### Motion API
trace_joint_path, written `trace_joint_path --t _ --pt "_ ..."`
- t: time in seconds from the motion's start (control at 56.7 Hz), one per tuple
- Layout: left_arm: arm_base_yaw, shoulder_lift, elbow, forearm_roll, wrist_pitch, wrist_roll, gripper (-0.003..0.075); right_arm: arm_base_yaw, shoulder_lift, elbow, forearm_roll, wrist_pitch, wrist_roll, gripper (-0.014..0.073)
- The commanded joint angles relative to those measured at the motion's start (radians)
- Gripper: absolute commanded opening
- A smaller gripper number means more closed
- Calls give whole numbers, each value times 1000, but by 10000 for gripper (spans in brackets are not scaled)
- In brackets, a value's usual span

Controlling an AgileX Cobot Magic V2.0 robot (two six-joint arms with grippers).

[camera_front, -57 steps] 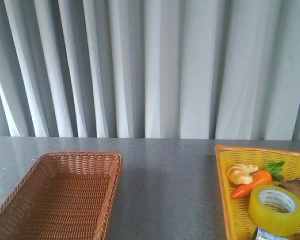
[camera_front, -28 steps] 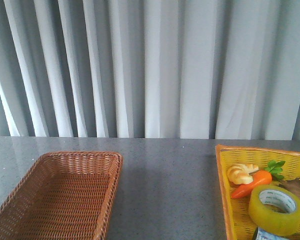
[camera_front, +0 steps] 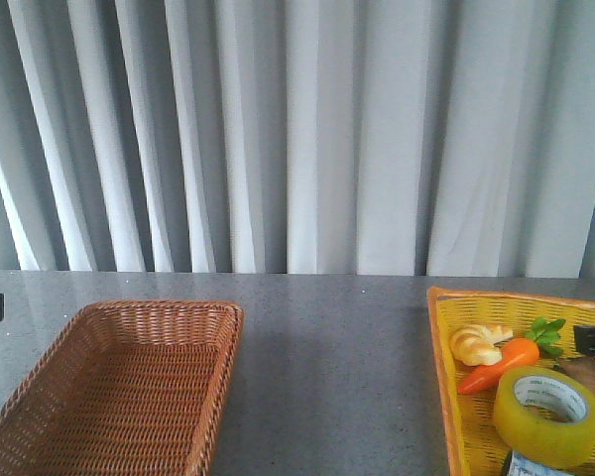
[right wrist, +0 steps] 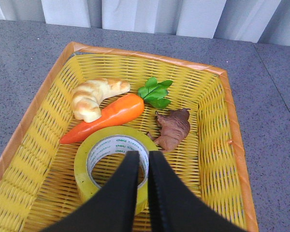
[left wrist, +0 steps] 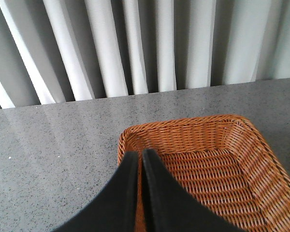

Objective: Transfer tape with both arms
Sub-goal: 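Lower the right gripper onto the yellow tape roll and grasp its rim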

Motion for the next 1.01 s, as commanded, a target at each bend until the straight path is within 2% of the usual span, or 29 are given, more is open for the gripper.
trace_joint_path --t 0.0,0.123,0.247,0.335,0.441,0.529,0.653,0.776,0.988 --pt "-7 -2 -34 -6 -73 8 63 1 -12 -35 -14 -58 4 209" --pt "-7 4 -34 -9 -65 -4 167 1 -5 -35 -14 -59 4 436" --pt "-7 9 -33 -10 -65 -4 323 1 -1 -35 -15 -81 9 654" --pt "-7 10 -33 -16 -66 -4 461 0 3 -35 -27 -101 11 731" --pt "-7 11 -33 -15 -81 -4 583 0 23 -36 -33 -132 54 724" --pt "-7 11 -33 -14 -101 -4 619 -11 68 -69 -36 -88 103 710" --pt "-7 11 -33 -14 -132 -4 601 -66 175 -182 19 15 119 676" --pt "-7 11 -33 -16 -131 -4 570 -119 288 -339 106 134 -29 643" --pt "-7 30 -33 -15 -61 -4 531 -222 478 -543 388 262 -226 580"
